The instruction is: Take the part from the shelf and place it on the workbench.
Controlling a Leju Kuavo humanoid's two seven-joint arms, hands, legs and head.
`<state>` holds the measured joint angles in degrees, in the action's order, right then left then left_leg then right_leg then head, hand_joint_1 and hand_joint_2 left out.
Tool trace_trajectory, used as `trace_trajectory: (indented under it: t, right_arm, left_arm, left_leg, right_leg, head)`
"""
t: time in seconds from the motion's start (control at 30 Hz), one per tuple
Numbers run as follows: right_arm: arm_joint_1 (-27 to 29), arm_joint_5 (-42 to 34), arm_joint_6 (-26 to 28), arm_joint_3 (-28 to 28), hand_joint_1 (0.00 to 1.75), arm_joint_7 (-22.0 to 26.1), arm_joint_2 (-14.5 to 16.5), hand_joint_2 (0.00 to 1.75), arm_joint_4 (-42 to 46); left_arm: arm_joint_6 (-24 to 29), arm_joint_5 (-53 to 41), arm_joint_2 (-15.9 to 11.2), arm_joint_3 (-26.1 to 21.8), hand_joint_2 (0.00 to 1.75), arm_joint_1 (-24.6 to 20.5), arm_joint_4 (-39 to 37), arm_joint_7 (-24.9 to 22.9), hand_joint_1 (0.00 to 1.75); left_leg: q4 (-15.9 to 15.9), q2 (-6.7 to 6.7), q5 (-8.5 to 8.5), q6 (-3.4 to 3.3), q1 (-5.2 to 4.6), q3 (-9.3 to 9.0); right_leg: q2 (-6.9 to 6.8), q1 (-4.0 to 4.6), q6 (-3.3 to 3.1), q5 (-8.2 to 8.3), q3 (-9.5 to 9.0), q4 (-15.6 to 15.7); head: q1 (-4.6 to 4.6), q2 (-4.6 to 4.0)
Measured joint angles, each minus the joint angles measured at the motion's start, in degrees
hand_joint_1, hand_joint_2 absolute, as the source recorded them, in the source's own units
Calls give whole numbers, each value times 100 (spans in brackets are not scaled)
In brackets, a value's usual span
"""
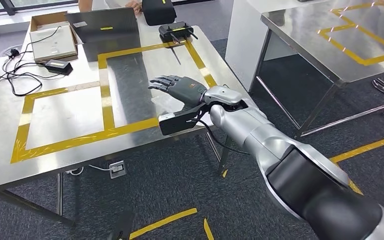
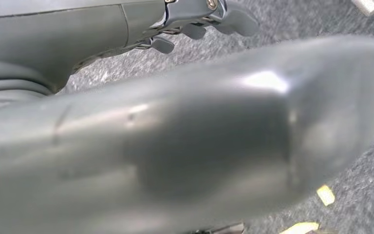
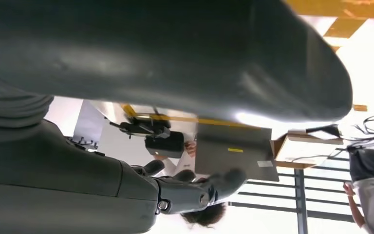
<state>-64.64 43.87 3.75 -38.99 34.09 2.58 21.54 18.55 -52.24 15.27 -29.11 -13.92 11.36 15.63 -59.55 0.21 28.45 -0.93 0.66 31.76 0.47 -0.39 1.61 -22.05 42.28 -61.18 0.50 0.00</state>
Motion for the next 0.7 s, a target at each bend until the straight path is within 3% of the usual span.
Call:
trace_trajectory:
  t: [0.07, 0.1, 0.13, 0.17, 0.2, 0.23, 0.3, 0.33, 0.37, 0.43, 0.47, 0.5, 0.6, 0.63, 0.7]
  right_arm:
    - [13, -11, -2, 0, 0, -3, -12, 0, 5]
    - [31, -16, -3, 0, 0, -2, -14, 0, 5]
    - [56, -21, -5, 0, 0, 0, -15, 0, 5]
    - [83, -23, -6, 0, 0, 4, -15, 0, 5]
    - [104, -25, -7, 0, 0, 8, -16, 0, 7]
    - [114, -25, -8, 0, 0, 11, -16, 0, 10]
    - [115, -28, -4, 0, 0, 16, -14, 0, 38]
    - [112, -31, -2, 0, 0, 17, -14, 0, 54]
    - [112, -34, 1, 0, 0, 19, -13, 0, 67]
    - [117, -38, 4, 0, 0, 20, -13, 0, 71]
    - [120, -40, 7, 0, 0, 21, -12, 0, 71]
    - [124, -43, 13, 0, 0, 22, -11, 0, 71]
    - [145, -52, 40, 0, 0, 35, -11, 0, 71]
    - [161, -54, 47, 0, 0, 39, -11, 0, 71]
    - [196, -58, 54, 0, 0, 42, -13, 0, 71]
  left_arm:
    - [-3, 1, -1, -1, 0, -3, 1, 0, 0]
    - [-7, 1, -5, -2, 0, -3, 1, -2, 0]
    - [-10, 1, -11, -2, 0, -2, 1, -3, 0]
    - [-13, 1, -16, -2, 0, -2, 1, -5, 0]
    - [-16, 1, -18, -2, 0, -3, 1, -5, 0]
    - [-17, 2, -19, -2, 0, -4, 1, -5, 0]
    - [-19, 3, -19, -3, 0, -8, 3, -4, 0]
    - [-19, 3, -20, -3, 0, -11, 4, -4, 0]
    - [-20, 3, -20, -3, 0, -13, 4, -4, 0]
    - [-21, 3, -25, -4, 0, -15, 3, -3, 0]
    - [-21, 3, -28, -4, 0, -13, 2, -4, 0]
    - [-21, 4, -35, -4, 0, -13, 2, -5, 0]
    - [-21, 12, -57, -5, 0, -16, 1, -10, 0]
    - [-21, 14, -64, -6, 0, -16, 1, -10, 0]
    - [-22, 16, -75, -7, 0, -16, 1, -13, 0]
  left_leg:
    - [2, 17, -151, -43, 8, 166]
    - [-1, 23, -224, -48, 8, 257]
    - [-4, 26, -291, -46, 8, 346]
    - [-9, 28, -356, -39, 8, 433]
    - [-16, 28, -418, -28, 8, 515]
    - [-26, 28, -475, -13, 8, 588]
    - [-41, 25, -575, 43, -2, 694]
    - [-38, 26, -621, 79, -4, 715]
    - [-22, 27, -672, 118, -3, 724]
    - [11, 23, -755, 192, 10, 735]
    - [-21, 11, -696, 225, 16, 771]
    - [-148, -1, -525, 252, 18, 829]
    - [-1079, -18, 284, 313, 27, 1050]
    - [-1368, -18, 389, 330, 30, 1071]
    - [-1490, -17, 223, 350, 39, 893]
  right_leg:
    - [-9, -17, 63, -598, 181, -655]
    - [-11, -23, 91, -797, 247, -1027]
    - [-12, -29, 108, -865, 255, -1294]
    - [-13, -34, 116, -817, 182, -1398]
    - [-15, -39, 115, -694, 7, -1293]
    - [-18, -42, 103, -585, -267, -1000]
    - [-18, -18, 39, -605, -834, -246]
    - [-15, 2, -8, -664, -998, 14]
    - [-12, 25, -59, -706, -1053, 140]
    - [-21, 29, -160, -610, -1008, 192]
    - [-32, 19, -209, -540, -972, 217]
    - [-42, 4, -255, -462, -921, 248]
    - [-51, -8, -314, -232, -677, 273]
    - [-51, -8, -309, -158, -584, 270]
    - [-52, -15, -280, -10, -392, 260]
  head:
    - [13, 0]
    - [14, 0]
    - [13, 0]
    - [14, 0]
    - [14, 0]
    - [15, 0]
    - [10, 0]
    - [14, 0]
    - [17, 0]
    - [33, 0]
    - [30, 0]
    - [28, 0]
    - [11, 0]
    - [7, 0]
    - [8, 0]
